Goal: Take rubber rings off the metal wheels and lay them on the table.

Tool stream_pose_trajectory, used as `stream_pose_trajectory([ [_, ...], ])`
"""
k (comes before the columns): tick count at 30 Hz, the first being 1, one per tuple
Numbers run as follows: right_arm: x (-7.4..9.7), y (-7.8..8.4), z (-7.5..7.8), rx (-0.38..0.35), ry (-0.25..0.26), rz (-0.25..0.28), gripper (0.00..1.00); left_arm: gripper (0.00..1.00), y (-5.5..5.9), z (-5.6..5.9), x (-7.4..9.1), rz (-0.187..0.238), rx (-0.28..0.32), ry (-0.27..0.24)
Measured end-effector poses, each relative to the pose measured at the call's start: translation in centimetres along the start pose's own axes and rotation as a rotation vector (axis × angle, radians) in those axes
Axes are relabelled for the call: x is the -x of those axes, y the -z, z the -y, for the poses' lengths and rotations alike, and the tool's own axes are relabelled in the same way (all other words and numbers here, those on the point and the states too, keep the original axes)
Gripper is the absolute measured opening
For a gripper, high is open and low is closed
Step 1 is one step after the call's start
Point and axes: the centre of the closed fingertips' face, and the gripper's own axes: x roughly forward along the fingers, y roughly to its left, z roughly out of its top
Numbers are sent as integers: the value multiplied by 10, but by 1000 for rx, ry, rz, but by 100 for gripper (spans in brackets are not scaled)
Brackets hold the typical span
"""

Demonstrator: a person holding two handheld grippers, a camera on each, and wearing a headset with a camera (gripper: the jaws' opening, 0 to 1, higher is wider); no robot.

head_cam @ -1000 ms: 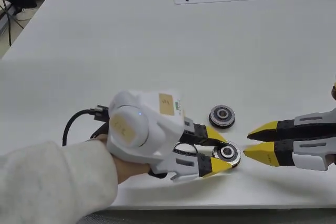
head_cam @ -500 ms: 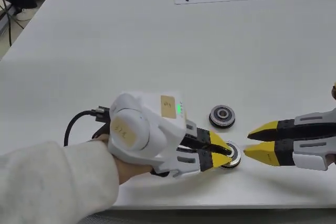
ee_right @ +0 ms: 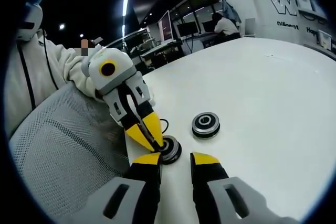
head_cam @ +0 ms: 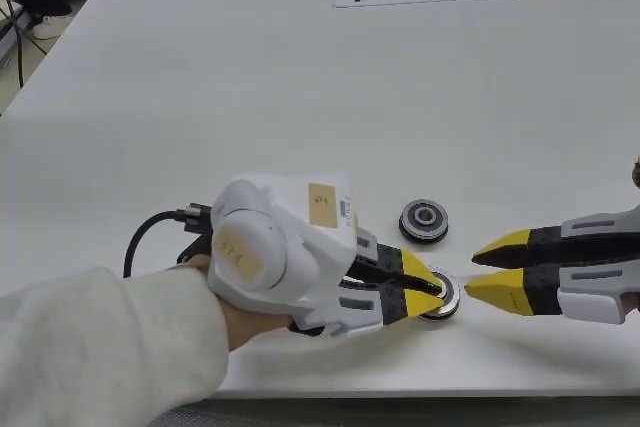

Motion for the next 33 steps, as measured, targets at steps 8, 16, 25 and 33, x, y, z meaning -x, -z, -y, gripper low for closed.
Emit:
stream_pose_trajectory([
  [8,0,1,0,2,0,-3,18,5,-1,1,0,2,-3,0],
  [16,0,1,0,23,5,-9,17,5,-1,1,1,3,-1,-1],
  [25,-1,4,-1,33,0,-23,17,5,-1,-1,2,4,28,-3],
  [33,-4,6,-4,41,-16,-39,17,7,-3,-9,5,16,56,-33],
])
